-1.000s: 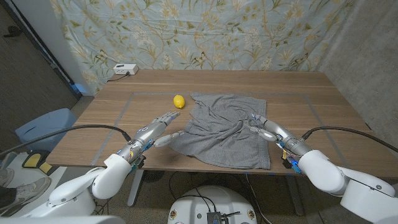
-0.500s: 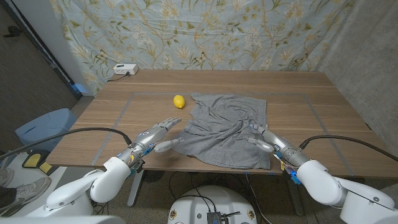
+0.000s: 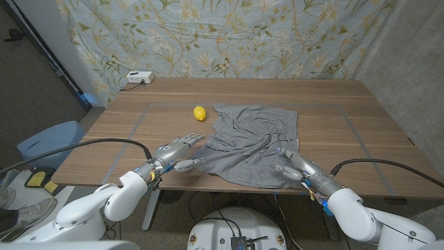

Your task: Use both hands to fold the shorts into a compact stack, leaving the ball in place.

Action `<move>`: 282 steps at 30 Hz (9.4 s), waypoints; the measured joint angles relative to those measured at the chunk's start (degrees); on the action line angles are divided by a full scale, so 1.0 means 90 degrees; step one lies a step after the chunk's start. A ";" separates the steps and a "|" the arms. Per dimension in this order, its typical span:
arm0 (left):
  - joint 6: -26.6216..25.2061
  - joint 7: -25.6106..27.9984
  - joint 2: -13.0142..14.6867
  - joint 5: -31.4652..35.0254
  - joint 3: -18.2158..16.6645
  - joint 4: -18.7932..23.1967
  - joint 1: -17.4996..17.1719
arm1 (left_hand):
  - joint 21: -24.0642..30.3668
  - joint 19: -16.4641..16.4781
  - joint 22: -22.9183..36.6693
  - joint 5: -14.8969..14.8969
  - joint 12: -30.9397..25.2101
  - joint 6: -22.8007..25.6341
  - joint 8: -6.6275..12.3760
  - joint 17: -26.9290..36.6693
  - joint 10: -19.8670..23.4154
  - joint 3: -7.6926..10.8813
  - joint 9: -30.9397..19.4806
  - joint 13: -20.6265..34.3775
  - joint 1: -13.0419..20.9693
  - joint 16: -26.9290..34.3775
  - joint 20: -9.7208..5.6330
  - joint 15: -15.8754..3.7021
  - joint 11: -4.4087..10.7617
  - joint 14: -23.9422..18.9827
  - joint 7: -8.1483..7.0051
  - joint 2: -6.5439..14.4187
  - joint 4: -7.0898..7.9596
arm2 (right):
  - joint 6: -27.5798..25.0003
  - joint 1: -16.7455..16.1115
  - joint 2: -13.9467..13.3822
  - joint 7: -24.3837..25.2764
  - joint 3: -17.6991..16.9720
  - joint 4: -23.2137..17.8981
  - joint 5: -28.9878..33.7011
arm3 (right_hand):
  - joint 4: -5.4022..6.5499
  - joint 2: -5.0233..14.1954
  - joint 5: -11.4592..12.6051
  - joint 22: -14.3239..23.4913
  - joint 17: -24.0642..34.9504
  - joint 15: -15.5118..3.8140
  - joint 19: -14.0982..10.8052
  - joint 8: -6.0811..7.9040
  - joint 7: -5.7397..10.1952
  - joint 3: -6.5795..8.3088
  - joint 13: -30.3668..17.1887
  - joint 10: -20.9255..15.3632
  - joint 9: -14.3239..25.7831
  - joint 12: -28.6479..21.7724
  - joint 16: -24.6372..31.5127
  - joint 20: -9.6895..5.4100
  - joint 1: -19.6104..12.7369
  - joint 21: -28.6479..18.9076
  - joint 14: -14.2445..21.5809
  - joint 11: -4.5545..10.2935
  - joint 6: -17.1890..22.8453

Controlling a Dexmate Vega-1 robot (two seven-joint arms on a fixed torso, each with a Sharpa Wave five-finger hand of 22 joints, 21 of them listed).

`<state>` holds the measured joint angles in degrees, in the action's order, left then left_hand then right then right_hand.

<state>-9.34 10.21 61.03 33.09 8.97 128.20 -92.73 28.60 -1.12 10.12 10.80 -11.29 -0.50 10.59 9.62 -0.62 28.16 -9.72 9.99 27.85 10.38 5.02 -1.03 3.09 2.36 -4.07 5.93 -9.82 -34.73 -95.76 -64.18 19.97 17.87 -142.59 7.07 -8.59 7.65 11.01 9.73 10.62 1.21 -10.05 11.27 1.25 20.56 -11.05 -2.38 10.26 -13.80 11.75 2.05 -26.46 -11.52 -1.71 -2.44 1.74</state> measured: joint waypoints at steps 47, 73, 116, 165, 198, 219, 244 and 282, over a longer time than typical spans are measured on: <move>-0.0676 -0.0982 0.0606 0.2114 0.1738 -0.0028 0.1677 | -0.0337 0.0542 0.0019 0.0247 -0.0036 0.0496 0.0123 0.0015 0.0354 -0.0572 -0.0031 0.0000 0.1314 0.0001 0.0210 0.0140 0.0282 -0.0343 -0.0224 -0.1379 0.0144 | -0.1982 0.2489 0.0277 -0.1531 0.3333 0.0711 0.4016 | -0.0002 0.0081 -0.0025 0.0092 0.0895 -0.0543 -0.2559 0.1285 0.0262 0.0332 -0.0064 -0.4866 0.0112 -0.0946 0.1882 -0.0375 -0.3540 -0.0518 0.4478 0.0385 0.5860; -0.0428 -0.1903 0.0180 0.2970 0.2562 -0.0531 0.2543 | -0.0473 0.1726 0.0078 0.0031 -0.0274 0.4350 0.0471 0.0014 0.5104 -0.1160 -0.0007 0.0060 0.4044 0.0186 -0.0260 -0.0157 0.1007 -0.2851 -0.1141 -0.0206 0.0072 | -0.0801 0.2482 0.0814 -0.1279 0.2778 0.1384 0.4129 | 0.0026 0.0114 -0.0049 0.0091 0.0905 -0.0543 -0.2594 0.1274 0.0249 0.0308 -0.0068 -0.4923 0.0062 -0.0946 0.1872 -0.0410 -0.3573 -0.0518 0.4478 0.0373 0.5936; -0.1671 0.2376 0.0055 0.4042 0.1530 -0.0046 0.1323 | -0.0442 0.1920 0.0136 0.0248 -0.0572 0.6247 0.1629 0.0777 0.6566 -0.0518 -0.0983 0.0352 0.4308 0.0498 -0.0124 -0.0373 0.0887 -0.4995 -0.0092 0.0423 0.0396 | -0.0931 0.0573 0.1560 0.2362 0.1010 0.1130 0.4454 | 0.0335 0.0302 0.0123 0.0120 0.1075 -0.0543 -0.2535 0.1258 0.0196 0.0388 -0.0293 -0.5173 0.0358 -0.1036 0.1706 -0.0558 -0.3487 -0.0569 0.4615 0.0626 0.5944; -0.0160 0.0752 -0.0658 0.4956 0.2140 -0.1417 0.4908 | -0.0348 0.1978 0.0134 0.0264 -0.0719 0.6180 0.1980 0.1016 0.6444 -0.0419 -0.1101 0.0584 0.4510 0.0423 -0.0182 -0.0373 0.0902 -0.4994 -0.0162 0.0423 0.0407 | 0.0479 0.2991 0.1630 0.1620 0.0735 0.2964 0.4428 | 0.0377 0.0272 0.0241 0.0149 0.1170 -0.0566 -0.2638 0.1258 0.0250 0.0431 -0.0443 -0.5147 0.0358 -0.1080 0.1516 -0.0546 -0.3512 -0.0671 0.4660 0.0670 0.5891; -0.0180 -0.0830 -0.1674 0.5910 0.3878 -0.3212 0.6829 | -0.0233 0.2102 0.0134 0.0021 -0.0845 0.6104 0.1869 0.1067 0.6441 -0.0409 -0.0652 0.0593 0.4560 0.0398 -0.0354 -0.0374 0.0908 -0.4994 -0.0448 0.0373 0.0311 | 0.1400 0.5556 0.2020 0.0717 0.2041 0.5422 0.4021 | 0.0363 0.0203 0.0292 0.0132 0.1195 -0.0554 -0.2717 0.1258 0.0262 0.0472 -0.0374 -0.5124 0.0294 -0.1029 0.1306 -0.0466 -0.3546 -0.0769 0.4671 0.0645 0.5903; -0.0371 -0.2161 -0.2091 0.6602 0.4742 -0.3910 0.7434 | -0.0241 0.1849 0.0119 0.0050 0.0079 0.3786 -0.0004 0.0192 0.4399 -0.0854 -0.0074 0.0927 0.2988 -0.0001 -0.0398 -0.0198 0.0927 -0.3495 -0.0774 0.0141 0.0736 | 0.1184 0.6276 0.2152 -0.0347 0.2609 0.5834 0.3909 | 0.0348 0.0013 0.0069 0.0133 0.1259 -0.0458 -0.2416 0.0362 0.0747 0.0361 -0.0195 -0.3468 0.0049 -0.0077 0.0626 -0.0282 -0.3215 -0.0739 0.3678 0.0636 0.3516; -0.0563 -0.1523 -0.1993 0.5056 0.4329 -0.3325 0.6747 | -0.0241 0.1806 0.0136 0.0000 0.0073 0.3217 -0.0050 0.0192 0.3784 -0.0877 -0.0091 0.0590 0.1980 0.0075 -0.0236 -0.0194 0.0535 -0.3331 -0.0459 0.0416 0.1460 | 0.1026 0.5337 0.1568 -0.0380 0.2012 0.4528 0.3094 | 0.0664 0.0141 0.0038 0.0121 0.1289 -0.0467 -0.2409 0.0243 0.0507 0.0169 -0.0192 -0.3430 0.0044 0.0006 0.0553 -0.0226 -0.2588 -0.0739 0.3646 0.0405 0.3557; 0.0969 -0.1099 -0.1936 0.0428 0.3512 -0.3663 0.6138 | -0.0337 0.1502 0.0134 0.0000 0.0080 0.2447 -0.0074 0.0115 0.2918 -0.1018 -0.0075 0.0308 0.0898 -0.0025 -0.0026 -0.0148 -0.0169 -0.2534 0.0088 0.0377 0.1971 | 0.1320 0.3484 0.0506 -0.0772 0.1015 0.3028 0.1547 | 0.0751 -0.0909 0.0165 0.0109 0.1152 -0.0400 -0.1582 -0.0125 0.0386 -0.0493 -0.0194 -0.1464 0.0061 0.0384 -0.0088 0.0182 -0.1293 -0.0261 0.2231 0.0295 0.1558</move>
<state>-0.61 0.32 43.61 36.94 40.58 95.24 -37.49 25.57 12.40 11.33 10.80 -10.57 21.52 9.93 10.65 25.64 19.00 -10.40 12.76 35.93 10.16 4.79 -2.36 1.57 -20.45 -3.28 9.32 7.92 -22.85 -64.41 -59.63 13.02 27.00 -115.33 20.99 -1.83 -0.53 12.49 10.71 20.99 -2.39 -24.29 10.14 4.72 16.13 -12.79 -15.56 10.81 -10.35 10.96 3.69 -38.10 -13.87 18.36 0.21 15.76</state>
